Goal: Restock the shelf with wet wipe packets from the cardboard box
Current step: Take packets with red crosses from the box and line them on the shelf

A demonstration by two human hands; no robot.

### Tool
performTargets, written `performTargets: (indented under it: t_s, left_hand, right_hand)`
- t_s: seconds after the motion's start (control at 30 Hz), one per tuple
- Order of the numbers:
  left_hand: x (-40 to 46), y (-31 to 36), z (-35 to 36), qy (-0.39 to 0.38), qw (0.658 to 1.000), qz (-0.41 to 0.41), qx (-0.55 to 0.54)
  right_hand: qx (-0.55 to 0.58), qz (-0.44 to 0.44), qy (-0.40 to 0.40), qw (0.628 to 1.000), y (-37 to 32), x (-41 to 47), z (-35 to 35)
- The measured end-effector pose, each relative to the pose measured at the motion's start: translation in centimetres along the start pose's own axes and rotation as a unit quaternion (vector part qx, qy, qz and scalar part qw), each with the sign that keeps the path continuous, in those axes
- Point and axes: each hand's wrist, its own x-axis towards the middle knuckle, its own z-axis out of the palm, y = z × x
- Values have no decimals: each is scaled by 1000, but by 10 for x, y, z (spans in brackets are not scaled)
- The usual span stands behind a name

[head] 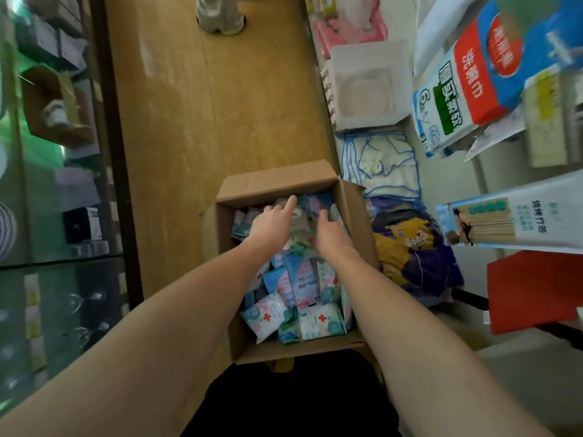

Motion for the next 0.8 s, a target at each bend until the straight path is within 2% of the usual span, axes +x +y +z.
performTargets:
  t_s: [0.2,0.4,0.57,0.8]
  left_hand:
    - [-36,4,-32,-45,998,33,23]
    - [-77,18,-52,-92,985,108,98]
    - [-109,32,-34,-37,972,185,139]
    - [-159,71,-12,7,920,327,216]
  right_hand:
    - [62,0,14,998,3,-42,-18]
    - [96,32,51,994,-3,-107,-31]
    - [120,72,96,986,3,-172,-15]
    - [152,159,128,967,25,-270,26]
